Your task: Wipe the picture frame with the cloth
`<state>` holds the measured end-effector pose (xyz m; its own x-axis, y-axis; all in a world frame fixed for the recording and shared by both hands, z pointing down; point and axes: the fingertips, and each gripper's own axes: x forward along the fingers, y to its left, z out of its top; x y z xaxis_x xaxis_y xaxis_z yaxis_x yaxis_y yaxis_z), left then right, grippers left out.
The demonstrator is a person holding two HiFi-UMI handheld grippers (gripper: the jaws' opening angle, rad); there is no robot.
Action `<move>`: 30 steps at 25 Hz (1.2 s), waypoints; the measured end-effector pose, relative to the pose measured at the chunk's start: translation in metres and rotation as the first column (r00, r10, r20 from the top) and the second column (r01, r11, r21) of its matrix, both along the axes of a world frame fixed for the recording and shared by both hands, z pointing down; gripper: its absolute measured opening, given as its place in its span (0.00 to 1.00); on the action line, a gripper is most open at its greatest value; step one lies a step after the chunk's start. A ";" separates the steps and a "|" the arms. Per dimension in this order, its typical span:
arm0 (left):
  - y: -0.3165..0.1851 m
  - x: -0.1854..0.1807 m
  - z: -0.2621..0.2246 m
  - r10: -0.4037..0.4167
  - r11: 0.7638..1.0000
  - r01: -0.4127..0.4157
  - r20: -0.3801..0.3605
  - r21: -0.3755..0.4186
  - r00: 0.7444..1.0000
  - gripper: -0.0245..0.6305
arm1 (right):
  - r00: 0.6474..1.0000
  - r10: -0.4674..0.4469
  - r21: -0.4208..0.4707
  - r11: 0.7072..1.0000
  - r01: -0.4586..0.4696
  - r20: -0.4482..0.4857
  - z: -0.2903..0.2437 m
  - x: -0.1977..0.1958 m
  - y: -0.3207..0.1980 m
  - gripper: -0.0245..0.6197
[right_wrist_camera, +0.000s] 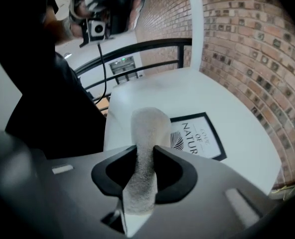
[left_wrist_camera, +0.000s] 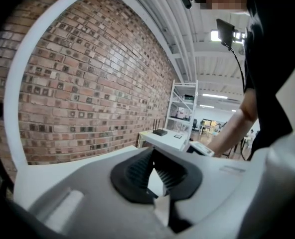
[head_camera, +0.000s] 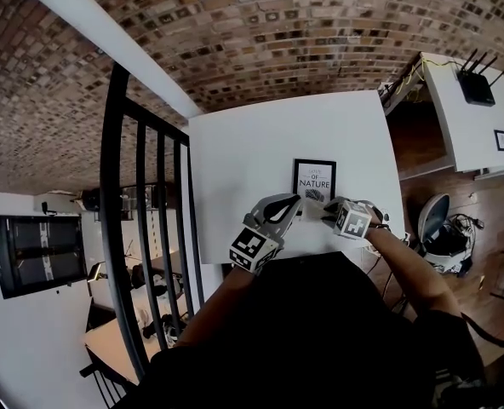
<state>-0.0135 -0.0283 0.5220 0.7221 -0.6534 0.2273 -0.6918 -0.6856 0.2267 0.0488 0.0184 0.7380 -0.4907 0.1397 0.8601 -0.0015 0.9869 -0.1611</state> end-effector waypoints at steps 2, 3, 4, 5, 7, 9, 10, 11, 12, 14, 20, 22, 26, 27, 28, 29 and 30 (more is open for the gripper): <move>-0.002 -0.003 -0.002 -0.010 1.000 0.010 0.000 0.006 1.000 0.04 | 0.993 0.088 0.012 0.996 -0.089 0.082 -0.025 -0.005 -0.020 0.19; -0.002 -0.004 -0.002 -0.014 1.000 0.014 0.000 0.006 1.000 0.04 | 0.983 0.133 0.019 0.991 -0.136 0.126 -0.039 -0.008 -0.030 0.19; -0.003 -0.005 -0.002 -0.018 1.000 0.018 0.000 0.005 1.000 0.04 | 0.970 0.175 0.024 0.983 -0.182 0.170 -0.053 -0.010 -0.041 0.19; -0.004 -0.005 -0.002 -0.021 1.000 0.021 0.000 0.006 1.000 0.04 | 0.953 0.213 0.029 0.974 -0.225 0.214 -0.067 -0.013 -0.051 0.19; -0.004 -0.006 -0.003 -0.025 1.000 0.025 0.000 0.008 1.000 0.04 | 0.915 0.272 0.042 0.954 -0.297 0.299 -0.095 -0.015 -0.069 0.19; -0.005 -0.007 -0.004 -0.031 0.999 0.031 -0.001 0.012 1.000 0.04 | 0.862 0.319 0.042 0.931 -0.363 0.395 -0.123 -0.014 -0.084 0.19; -0.006 -0.008 -0.005 -0.034 0.999 0.034 -0.001 0.014 0.999 0.04 | 0.823 0.343 0.028 0.917 -0.398 0.452 -0.140 -0.014 -0.089 0.19; -0.006 -0.008 -0.006 -0.037 0.999 0.037 -0.001 0.017 0.999 0.04 | 0.776 0.367 0.007 0.902 -0.431 0.512 -0.159 -0.014 -0.094 0.19; -0.007 -0.009 -0.007 -0.041 0.999 0.041 -0.002 0.021 0.999 0.04 | 0.726 0.384 -0.015 0.889 -0.458 0.571 -0.179 -0.015 -0.098 0.19; -0.009 -0.012 -0.011 -0.049 0.998 0.049 -0.006 0.029 0.999 0.04 | 0.633 0.390 -0.039 0.869 -0.493 0.669 -0.217 -0.016 -0.102 0.19; -0.013 -0.015 -0.026 -0.061 0.996 0.063 -0.024 0.065 0.998 0.04 | 0.451 0.337 -0.022 0.820 -0.572 0.826 -0.284 -0.003 -0.097 0.19; -0.012 -0.014 -0.028 -0.056 0.996 0.058 -0.025 0.071 0.998 0.04 | 0.443 0.319 -0.011 0.821 -0.570 0.838 -0.285 -0.001 -0.090 0.19; -0.008 -0.009 -0.030 -0.045 0.996 0.047 -0.032 0.079 0.998 0.04 | 0.446 0.305 -0.008 0.832 -0.555 0.841 -0.282 -0.001 -0.075 0.19; -0.007 -0.007 -0.031 -0.042 0.996 0.045 -0.034 0.083 0.999 0.04 | 0.445 0.303 -0.008 0.834 -0.552 0.843 -0.282 -0.001 -0.071 0.19; -0.006 -0.006 -0.032 -0.041 0.995 0.044 -0.035 0.089 0.999 0.04 | 0.443 0.299 -0.007 0.835 -0.550 0.846 -0.284 -0.002 -0.067 0.19; -0.005 -0.006 -0.033 -0.041 0.994 0.044 -0.036 0.096 0.999 0.04 | 0.441 0.292 -0.003 0.836 -0.549 0.849 -0.285 -0.003 -0.064 0.19; -0.005 -0.006 -0.035 -0.043 0.993 0.046 -0.037 0.105 0.998 0.04 | 0.440 0.283 0.006 0.835 -0.550 0.852 -0.286 -0.003 -0.062 0.19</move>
<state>-0.0191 -0.0334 0.4868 0.6980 -0.7041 0.1306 -0.7151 -0.6758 0.1789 0.0461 -0.0436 0.4520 -0.9034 -0.4275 0.0332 -0.4288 0.8999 -0.0793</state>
